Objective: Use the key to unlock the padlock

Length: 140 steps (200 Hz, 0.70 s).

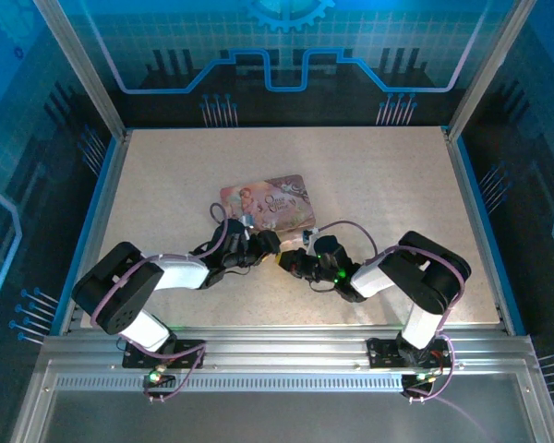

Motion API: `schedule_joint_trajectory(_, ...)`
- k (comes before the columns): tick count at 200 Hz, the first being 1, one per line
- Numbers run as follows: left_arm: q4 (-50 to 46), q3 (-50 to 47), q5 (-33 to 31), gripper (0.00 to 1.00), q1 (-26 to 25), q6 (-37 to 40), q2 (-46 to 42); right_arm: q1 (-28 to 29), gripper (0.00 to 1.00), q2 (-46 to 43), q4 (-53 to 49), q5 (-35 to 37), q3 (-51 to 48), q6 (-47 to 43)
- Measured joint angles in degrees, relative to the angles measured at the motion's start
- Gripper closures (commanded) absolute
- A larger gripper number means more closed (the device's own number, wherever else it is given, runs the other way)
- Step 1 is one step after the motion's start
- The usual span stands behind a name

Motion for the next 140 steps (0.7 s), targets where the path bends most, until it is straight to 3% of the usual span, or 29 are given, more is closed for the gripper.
schedule_joint_trajectory(74, 0.2, 0.2, -1.1, 0.92, 0.1, 1.2, 0.5, -0.9, 0.84, -0.8, 0.1, -0.2, 0.0, 0.0)
schedule_joint_trajectory(140, 0.2, 0.2, -0.9, 0.94, -0.2, -0.5, -0.1, -1.0, 0.62, -6.0, -3.5, -0.3, -1.2, -3.5)
